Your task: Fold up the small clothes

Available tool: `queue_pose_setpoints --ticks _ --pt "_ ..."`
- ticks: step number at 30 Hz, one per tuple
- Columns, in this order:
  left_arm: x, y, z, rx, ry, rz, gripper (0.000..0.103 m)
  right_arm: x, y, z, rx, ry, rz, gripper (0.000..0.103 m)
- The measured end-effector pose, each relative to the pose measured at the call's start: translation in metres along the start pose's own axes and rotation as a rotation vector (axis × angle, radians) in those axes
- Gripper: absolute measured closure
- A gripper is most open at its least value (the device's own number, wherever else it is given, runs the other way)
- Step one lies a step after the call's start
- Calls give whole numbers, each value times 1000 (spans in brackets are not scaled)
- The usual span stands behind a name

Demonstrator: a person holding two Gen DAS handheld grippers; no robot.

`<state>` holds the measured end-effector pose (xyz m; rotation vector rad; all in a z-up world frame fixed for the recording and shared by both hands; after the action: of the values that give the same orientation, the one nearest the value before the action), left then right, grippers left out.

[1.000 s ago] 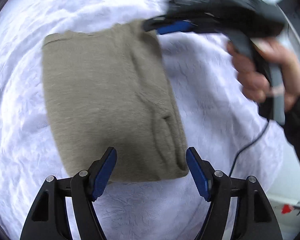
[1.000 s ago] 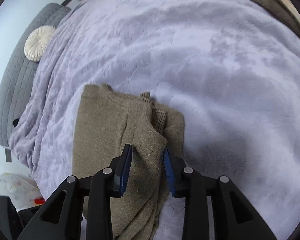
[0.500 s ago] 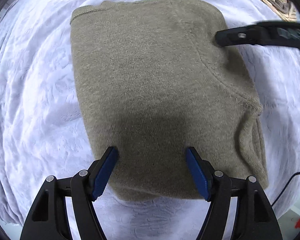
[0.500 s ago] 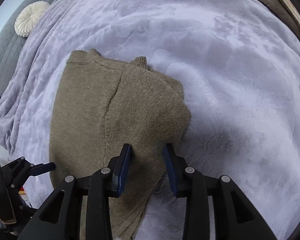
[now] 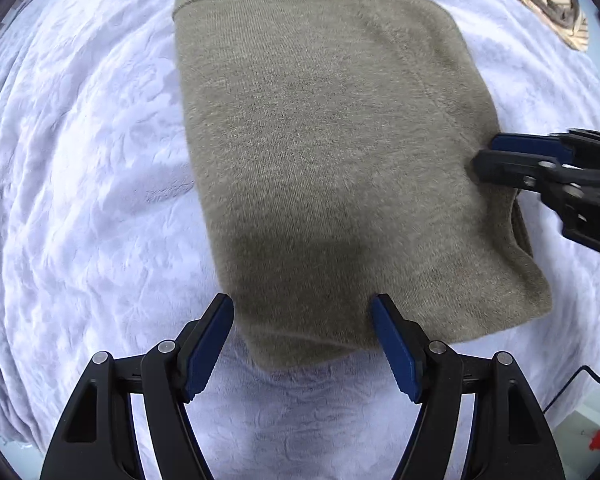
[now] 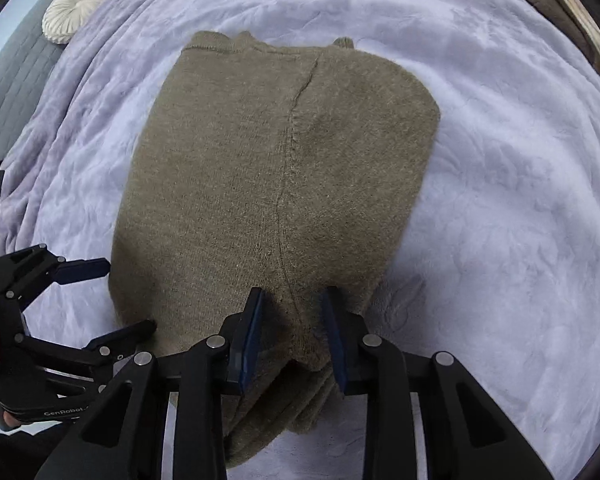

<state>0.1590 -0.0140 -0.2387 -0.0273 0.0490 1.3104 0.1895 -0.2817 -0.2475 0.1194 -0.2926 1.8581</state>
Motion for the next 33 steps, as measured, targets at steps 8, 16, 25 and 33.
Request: queue_pose_setpoints --ticks 8,16,25,33 --pt "27 27 9 -6 8 10 30 37 52 16 21 -107 77 69" --pt "49 40 34 -31 18 19 30 -4 74 -5 89 106 -110 65" --pt "112 32 32 -25 142 102 30 -36 63 76 -99 92 -333 33" --pt "100 -32 39 -3 273 118 30 -41 20 42 -55 17 -441 31"
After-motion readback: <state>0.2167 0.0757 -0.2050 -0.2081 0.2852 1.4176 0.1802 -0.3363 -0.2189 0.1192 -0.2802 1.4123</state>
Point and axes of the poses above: each gripper's, at about its wrist camera, not at the fingertips, and z roughly against the way its jaws point, x to its left, y to its underside, the point moved 3 cm from there along -z, roughly the way its jaws point, and after that the axes turned 2 degrees about -z, right-handed, at the moved point
